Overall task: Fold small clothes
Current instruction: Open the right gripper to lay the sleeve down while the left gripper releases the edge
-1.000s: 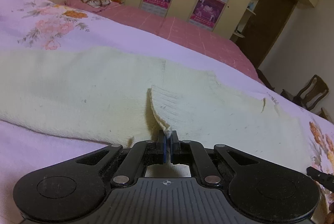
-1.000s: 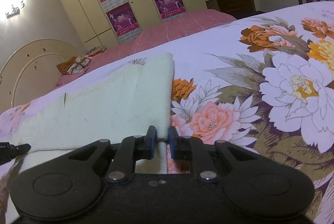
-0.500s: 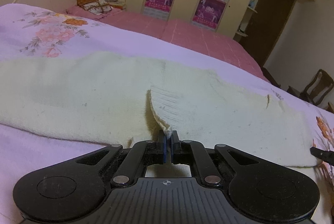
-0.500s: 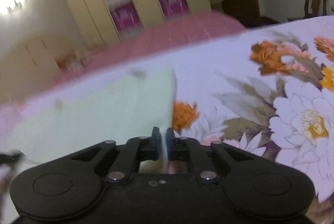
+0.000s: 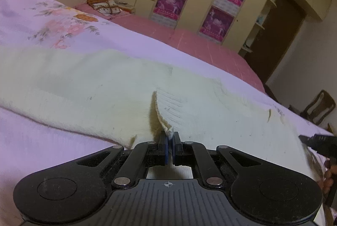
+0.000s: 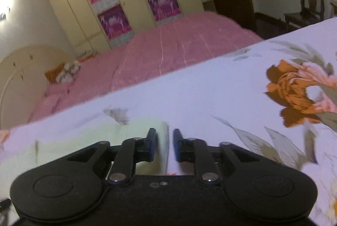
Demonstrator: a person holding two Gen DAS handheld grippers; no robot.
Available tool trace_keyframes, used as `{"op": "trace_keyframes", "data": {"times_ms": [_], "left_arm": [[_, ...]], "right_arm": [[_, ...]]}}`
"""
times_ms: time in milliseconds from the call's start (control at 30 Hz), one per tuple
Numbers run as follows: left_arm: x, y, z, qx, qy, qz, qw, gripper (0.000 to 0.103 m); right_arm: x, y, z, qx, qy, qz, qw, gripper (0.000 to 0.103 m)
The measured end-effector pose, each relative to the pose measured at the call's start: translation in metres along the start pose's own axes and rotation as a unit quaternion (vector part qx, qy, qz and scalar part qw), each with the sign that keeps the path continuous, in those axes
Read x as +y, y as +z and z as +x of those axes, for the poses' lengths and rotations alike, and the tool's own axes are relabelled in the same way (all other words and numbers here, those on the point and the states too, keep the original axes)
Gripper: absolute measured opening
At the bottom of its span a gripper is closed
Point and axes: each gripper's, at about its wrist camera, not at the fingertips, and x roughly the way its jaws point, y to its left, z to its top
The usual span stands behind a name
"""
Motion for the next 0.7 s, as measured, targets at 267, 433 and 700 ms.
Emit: {"op": "trace_keyframes", "data": {"times_ms": [267, 433, 700], "left_arm": [[-0.002, 0.0, 0.0, -0.001, 0.006, 0.005, 1.0, 0.005], [-0.003, 0.002, 0.0, 0.004, 0.009, 0.013, 0.9999, 0.005], [-0.007, 0.002, -0.001, 0.004, 0.016, 0.022, 0.9996, 0.005]], "right_arm": [[0.01, -0.006, -0.003, -0.011, -0.018, -0.058, 0.998, 0.007], [0.02, -0.001, -0.007, -0.01, -0.041, -0.093, 0.995, 0.01], [0.027, -0.019, -0.036, -0.028, -0.027, -0.111, 0.993, 0.015]]}}
